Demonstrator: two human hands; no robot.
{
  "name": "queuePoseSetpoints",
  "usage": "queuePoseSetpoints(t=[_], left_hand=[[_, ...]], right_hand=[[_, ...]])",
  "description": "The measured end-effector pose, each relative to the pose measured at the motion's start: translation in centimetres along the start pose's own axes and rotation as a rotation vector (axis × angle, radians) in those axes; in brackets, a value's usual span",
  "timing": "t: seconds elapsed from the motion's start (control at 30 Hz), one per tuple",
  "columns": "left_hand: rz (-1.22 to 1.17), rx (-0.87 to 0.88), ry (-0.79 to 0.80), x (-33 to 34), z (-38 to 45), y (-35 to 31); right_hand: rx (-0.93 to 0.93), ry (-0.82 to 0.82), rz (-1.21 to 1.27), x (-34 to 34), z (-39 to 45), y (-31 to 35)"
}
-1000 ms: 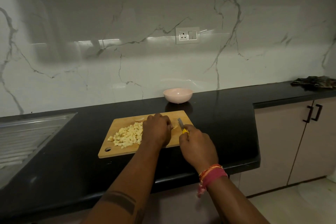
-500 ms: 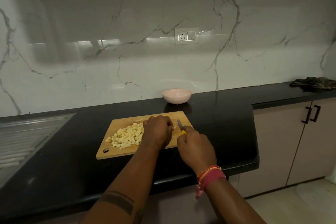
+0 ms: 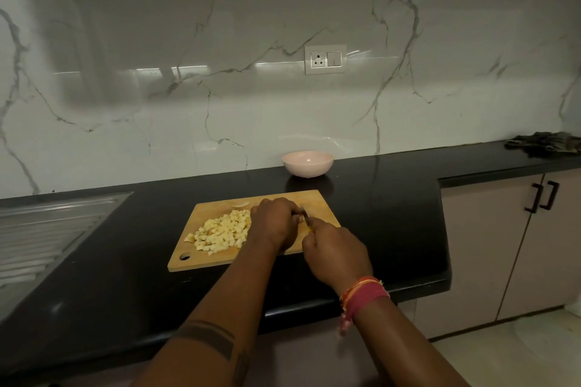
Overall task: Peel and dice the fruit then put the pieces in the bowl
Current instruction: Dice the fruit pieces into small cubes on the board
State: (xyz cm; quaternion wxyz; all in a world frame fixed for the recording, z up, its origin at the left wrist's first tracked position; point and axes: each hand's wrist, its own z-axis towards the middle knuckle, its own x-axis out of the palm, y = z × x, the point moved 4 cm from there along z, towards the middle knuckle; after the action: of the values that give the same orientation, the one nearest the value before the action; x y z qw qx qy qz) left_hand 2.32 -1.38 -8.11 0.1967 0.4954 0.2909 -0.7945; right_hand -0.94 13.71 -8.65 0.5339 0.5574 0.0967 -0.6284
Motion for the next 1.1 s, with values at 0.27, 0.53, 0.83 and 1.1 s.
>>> queuePoseSetpoints(t=[0.27,0.53,0.83,1.1], left_hand=[[-0.007,-0.050,-0.010,-0.1,-0.1,0.0],[-0.086,-0.102,-0.053,-0.4,-0.3,0.4],[-0.099,-0.114,-0.020,-0.4,-0.1,0.3],[-0.010,-0.088,-0.035,-0.5,-0.2,-0.2]], right_hand=[[-0.044,0.056,-0.079,0.0,-0.7,-0.4],[-0.024,-0.039,0.066,-0.5,-0.8,-0.6],[-0.030,0.091,-0.049,0.0,1.2,-0.1],[-0.041,0.008,0.045,-0.6,-0.8,-0.7]])
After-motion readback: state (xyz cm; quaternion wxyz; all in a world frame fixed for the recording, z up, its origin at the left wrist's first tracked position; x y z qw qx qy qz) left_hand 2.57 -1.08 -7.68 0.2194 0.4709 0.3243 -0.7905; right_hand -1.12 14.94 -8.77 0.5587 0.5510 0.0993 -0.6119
